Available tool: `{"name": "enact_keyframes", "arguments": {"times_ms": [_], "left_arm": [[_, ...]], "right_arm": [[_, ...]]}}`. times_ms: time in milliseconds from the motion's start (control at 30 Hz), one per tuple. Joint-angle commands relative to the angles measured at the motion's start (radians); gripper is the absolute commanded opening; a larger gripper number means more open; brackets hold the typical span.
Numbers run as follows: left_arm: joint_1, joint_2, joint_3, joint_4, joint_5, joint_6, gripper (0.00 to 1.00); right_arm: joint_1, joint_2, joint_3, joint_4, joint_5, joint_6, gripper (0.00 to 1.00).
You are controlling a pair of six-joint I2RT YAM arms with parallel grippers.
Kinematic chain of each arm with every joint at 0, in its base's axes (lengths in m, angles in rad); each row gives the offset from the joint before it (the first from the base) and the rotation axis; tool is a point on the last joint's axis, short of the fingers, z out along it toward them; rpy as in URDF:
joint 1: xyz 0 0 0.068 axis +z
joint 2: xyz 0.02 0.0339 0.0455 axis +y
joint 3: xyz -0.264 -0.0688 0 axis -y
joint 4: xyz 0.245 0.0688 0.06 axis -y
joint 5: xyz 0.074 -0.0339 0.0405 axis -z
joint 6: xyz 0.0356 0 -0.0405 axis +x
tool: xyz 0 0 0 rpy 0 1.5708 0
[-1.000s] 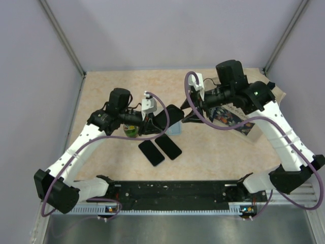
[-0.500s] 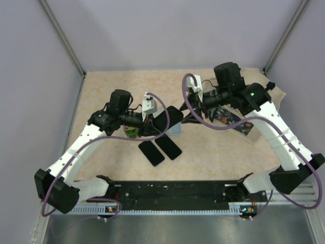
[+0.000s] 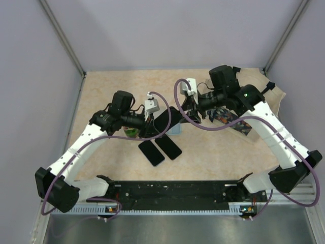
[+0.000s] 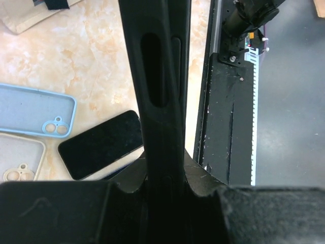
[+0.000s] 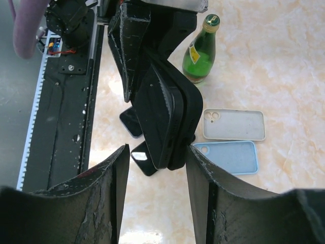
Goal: Take the phone out of the phone case
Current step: Remove the phone case from the phone.
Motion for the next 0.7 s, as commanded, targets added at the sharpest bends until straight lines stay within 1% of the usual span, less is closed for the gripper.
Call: {"name": "enact_keyframes", "arguments": {"times_ms": [0, 133, 200, 333, 667], "left_arm": [[-0.031, 0.010, 0.047, 0.274, -0.016, -0.060, 0.00], [-0.043, 0.023, 0.058, 0.291, -0.138, -0.063, 0.00], [-0.051, 0.026, 0.059, 0.299, -0.176, -0.055, 0.00], [-0.071, 0.036, 0.073, 0.300, -0.274, -0.046, 0.00], [-0.083, 0.022, 0.066, 0.314, -0.469, -0.041, 0.00]], "right_arm": [[0.080, 0.041, -0.037, -0.010, -0.147, -0.007, 0.46], [0.086, 0.060, -0.026, -0.041, -0.187, -0.027, 0.43], [0.086, 0.070, -0.023, -0.053, -0.204, -0.036, 0.40], [0.087, 0.086, -0.021, -0.062, -0.227, -0.039, 0.36], [0.087, 0.100, 0.006, -0.099, -0.219, -0.038, 0.31]]}}
